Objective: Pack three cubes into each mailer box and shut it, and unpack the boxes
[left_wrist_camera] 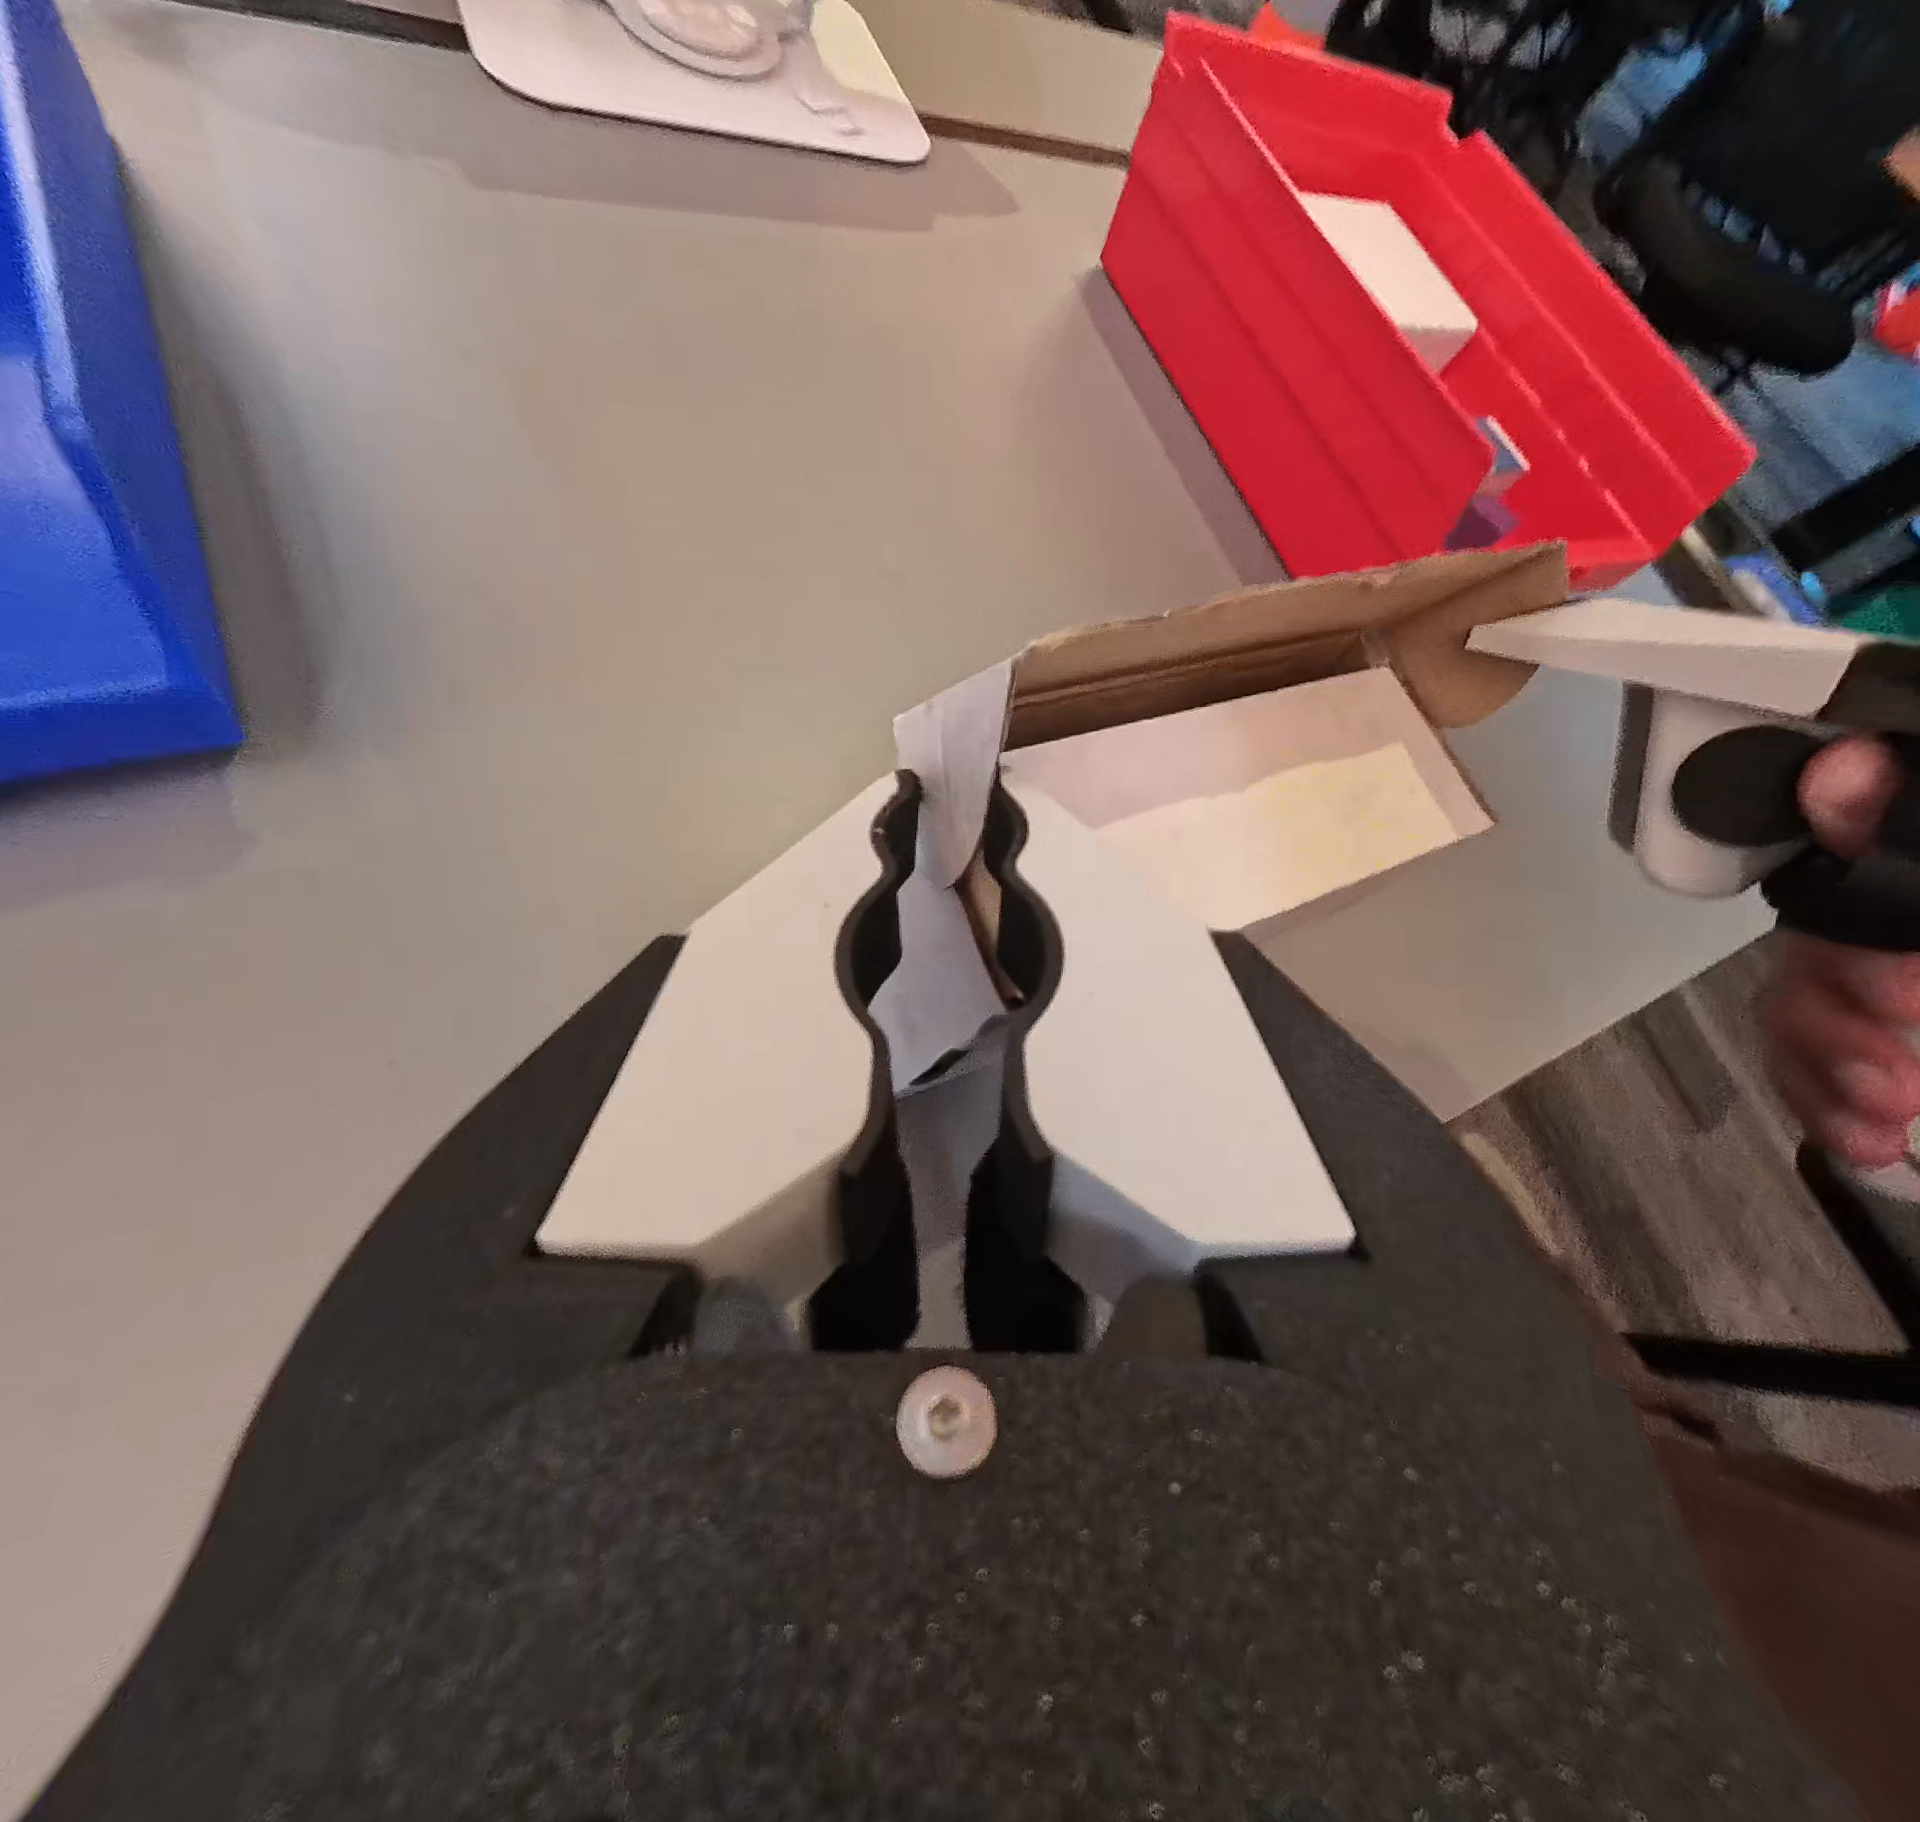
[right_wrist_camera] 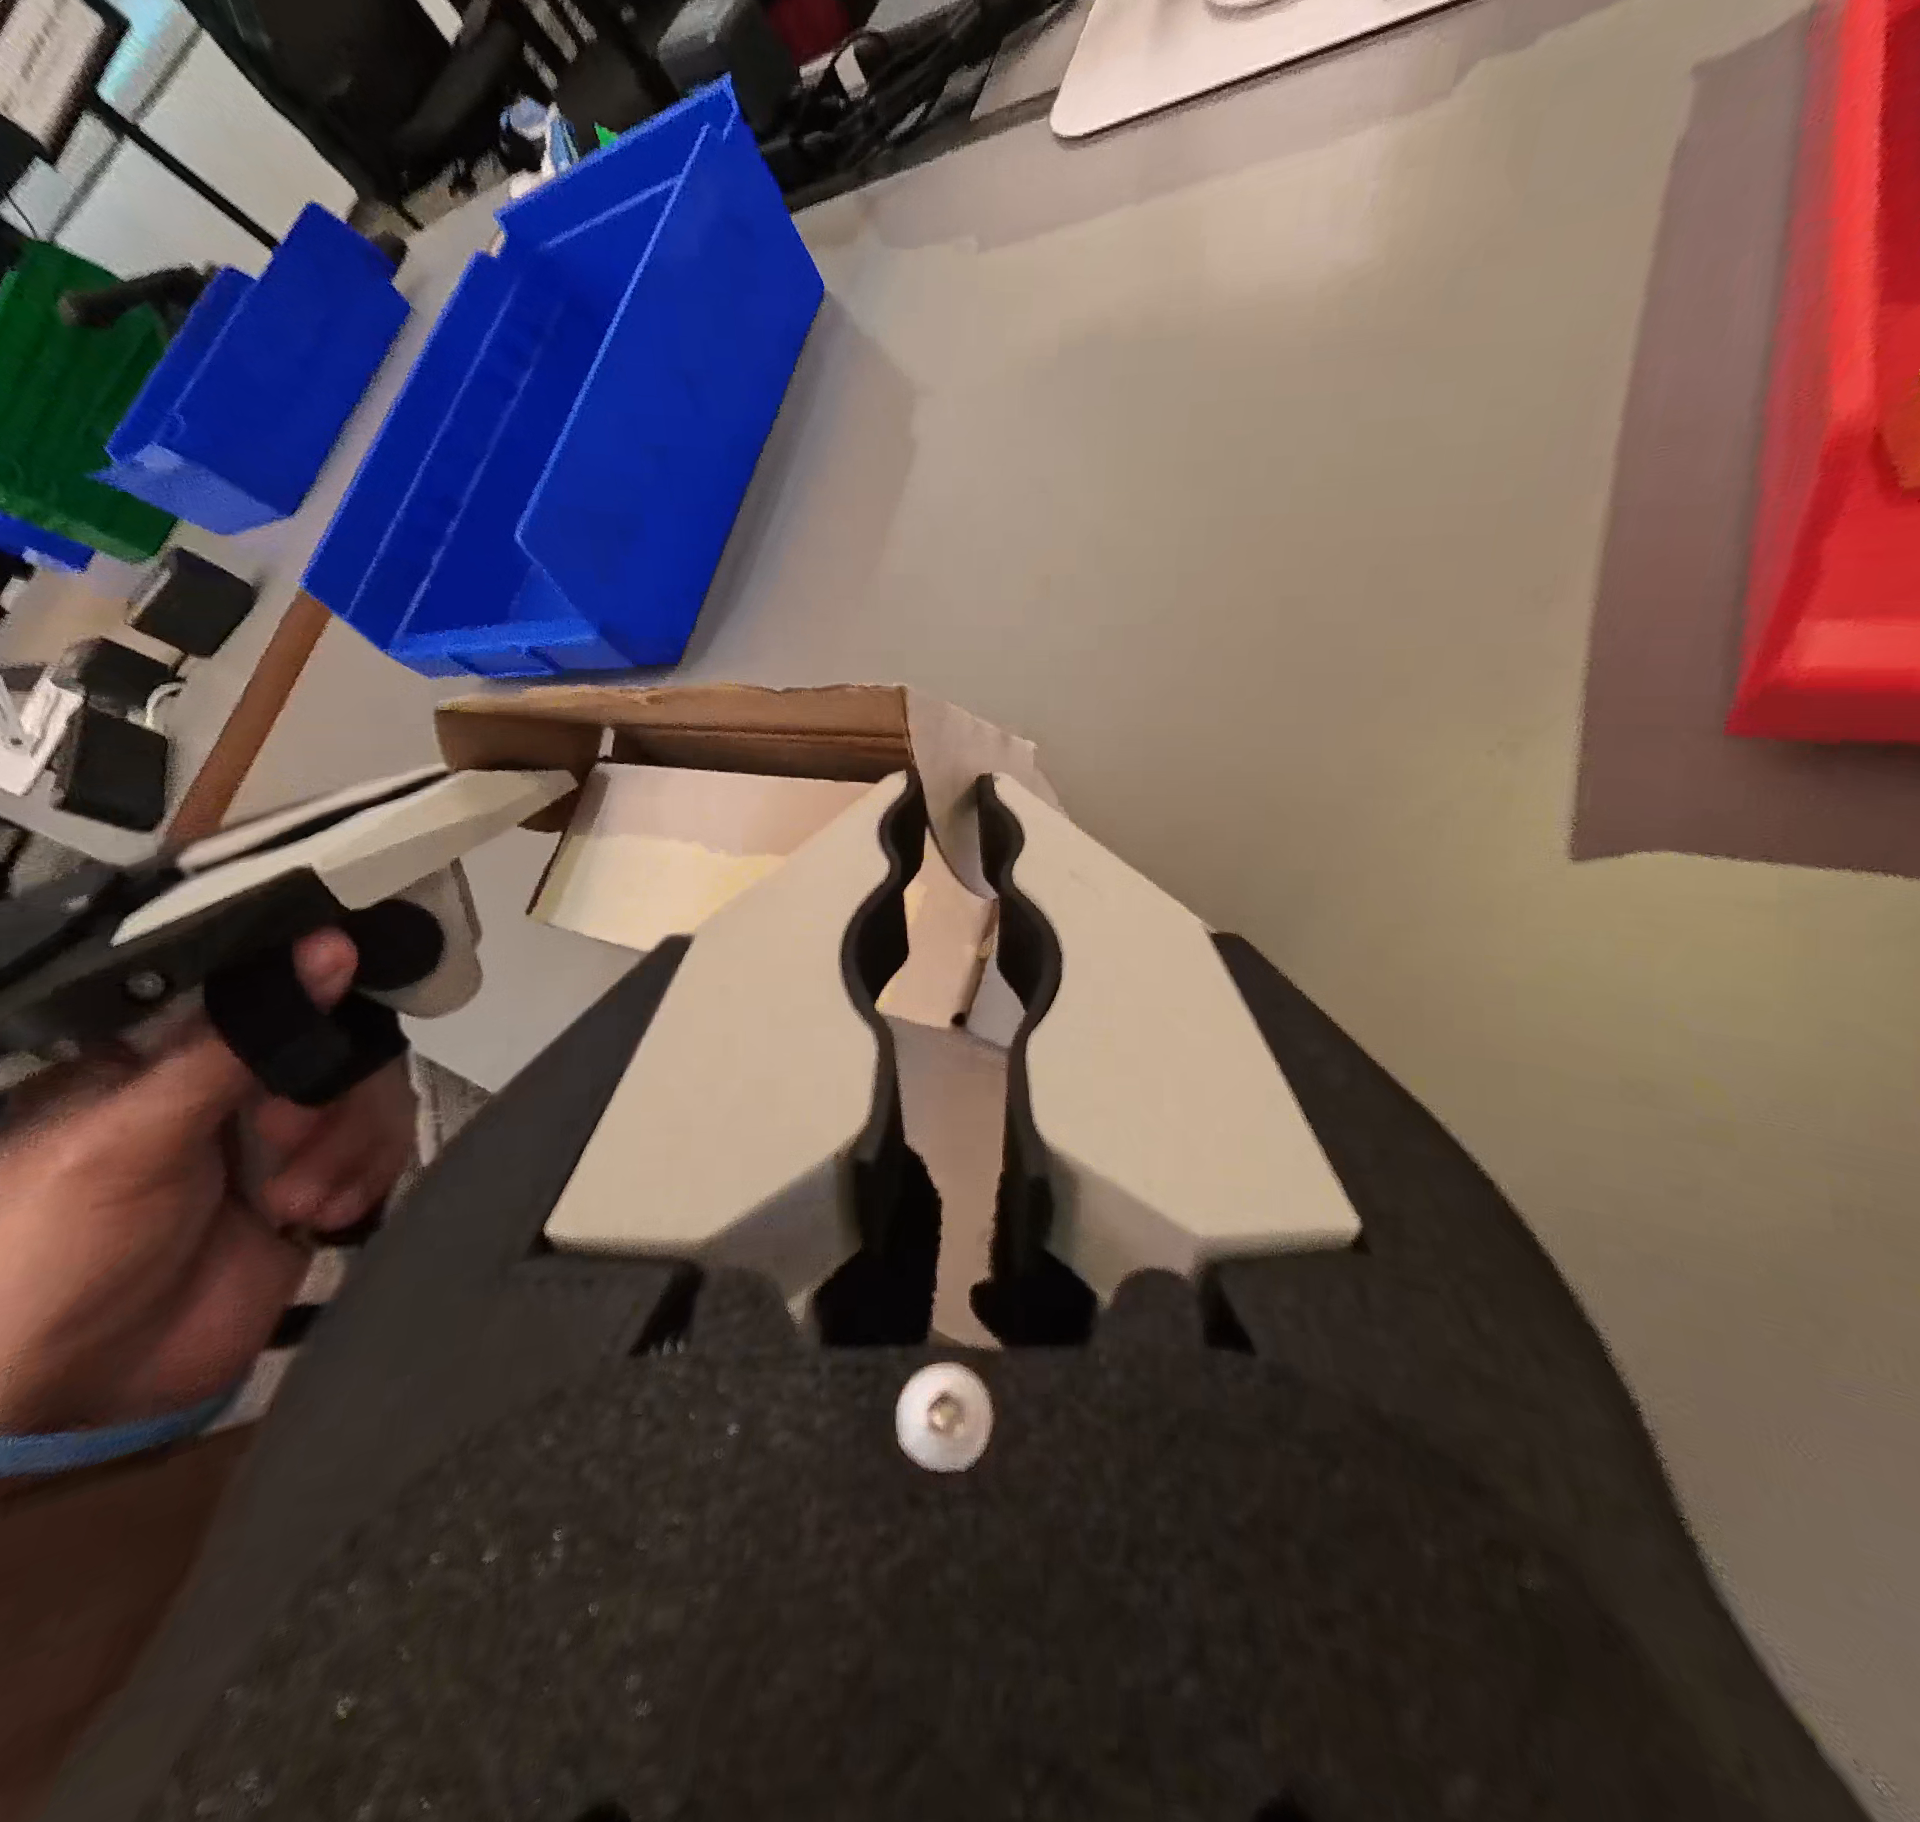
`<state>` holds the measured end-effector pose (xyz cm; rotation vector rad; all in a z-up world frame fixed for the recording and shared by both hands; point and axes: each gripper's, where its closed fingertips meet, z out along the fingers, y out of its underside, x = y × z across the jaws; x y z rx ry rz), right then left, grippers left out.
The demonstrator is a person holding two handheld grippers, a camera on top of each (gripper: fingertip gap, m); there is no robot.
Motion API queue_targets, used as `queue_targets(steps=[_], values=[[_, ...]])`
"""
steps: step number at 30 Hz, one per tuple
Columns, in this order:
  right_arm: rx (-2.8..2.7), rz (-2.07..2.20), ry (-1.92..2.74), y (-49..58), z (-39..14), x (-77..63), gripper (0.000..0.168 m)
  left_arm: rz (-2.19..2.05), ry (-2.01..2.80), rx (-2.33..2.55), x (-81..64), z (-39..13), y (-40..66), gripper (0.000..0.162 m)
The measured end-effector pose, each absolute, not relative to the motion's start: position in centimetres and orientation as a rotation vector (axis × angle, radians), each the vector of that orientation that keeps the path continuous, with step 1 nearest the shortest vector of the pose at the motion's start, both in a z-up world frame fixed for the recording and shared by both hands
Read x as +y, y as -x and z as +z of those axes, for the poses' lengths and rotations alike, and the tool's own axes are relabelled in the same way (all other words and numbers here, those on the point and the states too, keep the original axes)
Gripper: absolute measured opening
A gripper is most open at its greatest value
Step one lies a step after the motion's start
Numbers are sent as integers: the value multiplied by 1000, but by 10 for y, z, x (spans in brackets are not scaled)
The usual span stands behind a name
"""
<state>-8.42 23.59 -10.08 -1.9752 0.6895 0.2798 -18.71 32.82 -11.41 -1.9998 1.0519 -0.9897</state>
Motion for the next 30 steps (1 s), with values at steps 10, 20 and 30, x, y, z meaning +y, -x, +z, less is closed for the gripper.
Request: queue_targets(steps=[10, 20, 30], values=[[735, 288, 2004, 81, -101, 228, 9, -1089, 2047, 1107, 319, -113, 183, 12], [688, 221, 1986, 80, -103, 219, 7, -1230, 2112, 1270, 307, -108, 184, 19], [631, -22, 1989, 85, -104, 219, 4, -1249, 2144, 1513, 299, -105, 201, 17]])
